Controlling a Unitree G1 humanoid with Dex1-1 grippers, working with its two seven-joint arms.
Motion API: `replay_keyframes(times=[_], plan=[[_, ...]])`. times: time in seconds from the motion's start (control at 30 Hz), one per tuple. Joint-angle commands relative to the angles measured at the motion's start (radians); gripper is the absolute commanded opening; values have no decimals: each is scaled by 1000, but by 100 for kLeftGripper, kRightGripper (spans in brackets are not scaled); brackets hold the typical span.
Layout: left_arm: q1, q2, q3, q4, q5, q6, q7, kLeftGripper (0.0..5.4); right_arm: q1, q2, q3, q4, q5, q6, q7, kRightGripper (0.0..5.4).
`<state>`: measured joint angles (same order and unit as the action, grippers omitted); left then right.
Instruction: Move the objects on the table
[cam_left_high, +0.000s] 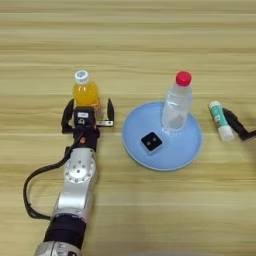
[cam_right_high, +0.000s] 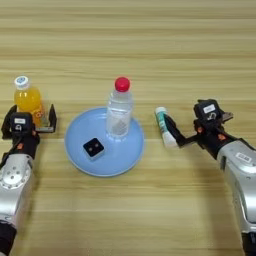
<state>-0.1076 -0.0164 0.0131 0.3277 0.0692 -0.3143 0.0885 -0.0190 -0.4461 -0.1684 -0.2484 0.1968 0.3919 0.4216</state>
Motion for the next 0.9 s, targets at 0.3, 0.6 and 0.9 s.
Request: replay_keyframes(times=[0.3, 0.6, 0.9], plan=[[-31, 19, 38, 23, -26, 26, -9, 540, -60, 25, -2, 12, 1, 37, -67, 536], [-99, 24, 49, 150, -27, -30, -4, 540, -115, 49, 52, 157, -50, -28, -84, 536], [-95, 22, 47, 152, -24, -45, 4, 540, -124, 41, 16, 212, -49, -57, -92, 536]])
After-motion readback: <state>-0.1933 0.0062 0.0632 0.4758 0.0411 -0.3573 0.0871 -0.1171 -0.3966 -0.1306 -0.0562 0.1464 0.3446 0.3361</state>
